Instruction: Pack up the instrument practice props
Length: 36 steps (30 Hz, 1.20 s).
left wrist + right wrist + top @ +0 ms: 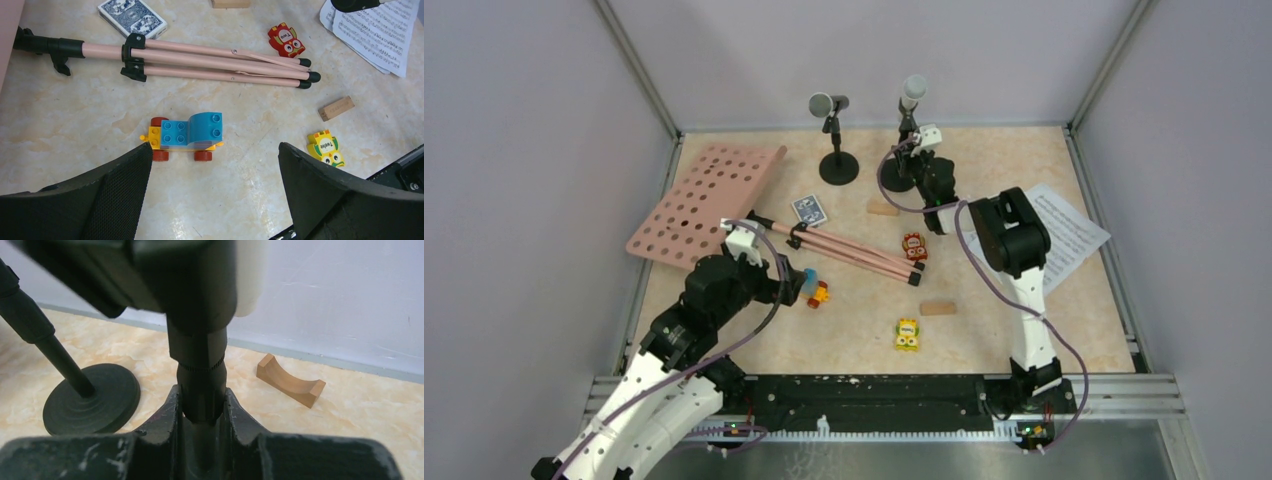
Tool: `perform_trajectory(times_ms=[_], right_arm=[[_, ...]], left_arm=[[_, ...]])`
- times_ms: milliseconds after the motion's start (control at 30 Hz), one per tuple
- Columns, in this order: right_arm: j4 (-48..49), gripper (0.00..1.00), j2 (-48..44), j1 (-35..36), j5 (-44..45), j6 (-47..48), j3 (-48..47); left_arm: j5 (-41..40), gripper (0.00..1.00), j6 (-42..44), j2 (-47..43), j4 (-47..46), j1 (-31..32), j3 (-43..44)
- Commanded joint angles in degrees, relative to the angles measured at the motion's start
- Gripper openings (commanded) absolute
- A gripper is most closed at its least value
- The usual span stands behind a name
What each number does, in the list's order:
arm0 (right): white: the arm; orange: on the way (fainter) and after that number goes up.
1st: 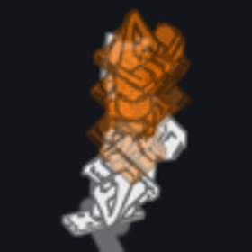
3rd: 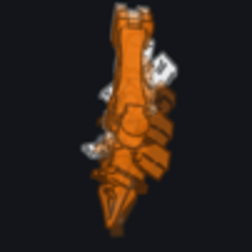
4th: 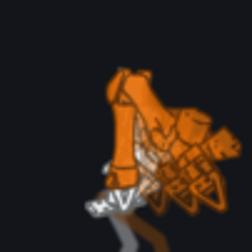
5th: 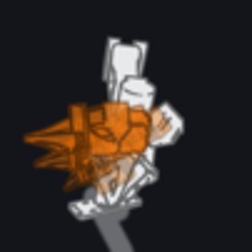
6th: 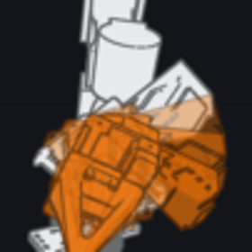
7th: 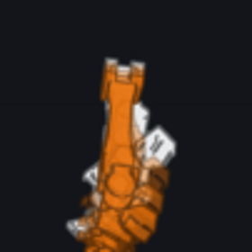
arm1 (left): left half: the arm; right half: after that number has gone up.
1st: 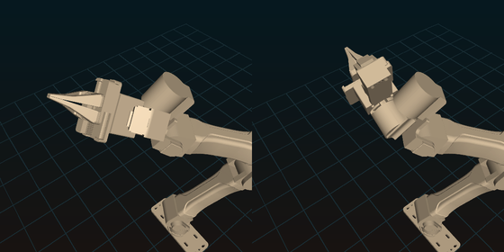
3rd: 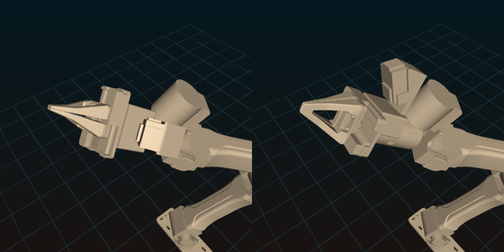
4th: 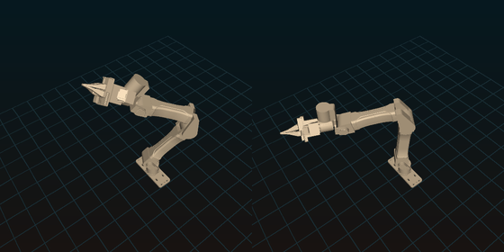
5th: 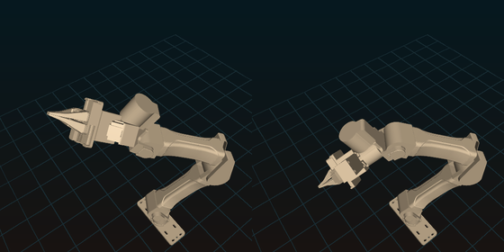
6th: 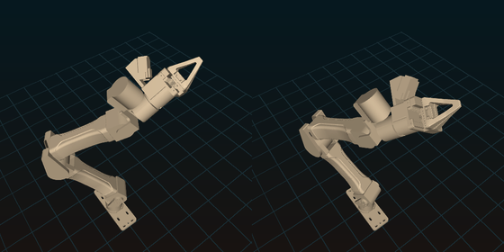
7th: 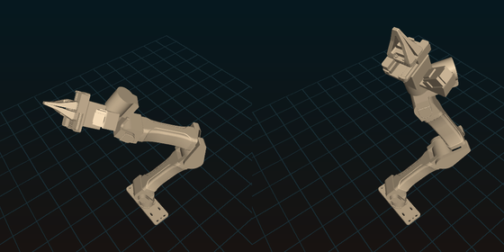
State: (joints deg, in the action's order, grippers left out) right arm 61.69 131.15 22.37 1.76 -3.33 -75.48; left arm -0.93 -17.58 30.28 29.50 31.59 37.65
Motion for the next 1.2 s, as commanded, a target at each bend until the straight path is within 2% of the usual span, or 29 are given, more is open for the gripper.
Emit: perform_trajectory(times_ms=[0,167,300,500,667,800,933,1100,1167], right_arm=[[2.0,0.00,0.4,-0.1,-1.5,1.8,-3.7],[3.9,0.00,-3.0,0.0,-3.0,3.0,-0.8],[7.3,0.00,-8.6,-0.1,-4.2,5.9,5.2],[10.2,0.00,-21.1,-0.1,-4.9,8.4,14.5],[7.4,0.00,-34.9,0.2,-6.1,9.5,22.8],[1.4,0.00,-46.5,1.1,-6.9,10.4,30.7],[-9.0,0.00,-58.8,2.9,-12.0,10.3,37.8],[-21.2,0.00,-72.7,10.5,-13.8,10.4,44.0],[-22.9,0.00,-77.0,14.4,-12.8,8.3,45.8]], left_arm=[[-0.5,0.99,0.8,0.7,-3.2,0.2,-0.3],[-0.8,0.99,0.7,0.8,-3.2,0.2,-0.2],[-1.1,0.99,0.6,0.8,-3.2,0.2,-0.3],[-1.0,0.99,0.6,0.9,-3.4,0.2,-0.4],[-0.9,0.99,0.5,1.1,-3.4,0.2,-0.4],[-0.8,0.99,0.5,1.1,-3.5,0.2,-0.5],[-0.2,0.99,0.7,1.1,-3.6,0.2,-0.6],[0.1,0.99,0.7,1.1,-3.7,0.2,-0.5],[-0.1,0.99,0.6,0.8,-3.7,0.2,-0.5]])
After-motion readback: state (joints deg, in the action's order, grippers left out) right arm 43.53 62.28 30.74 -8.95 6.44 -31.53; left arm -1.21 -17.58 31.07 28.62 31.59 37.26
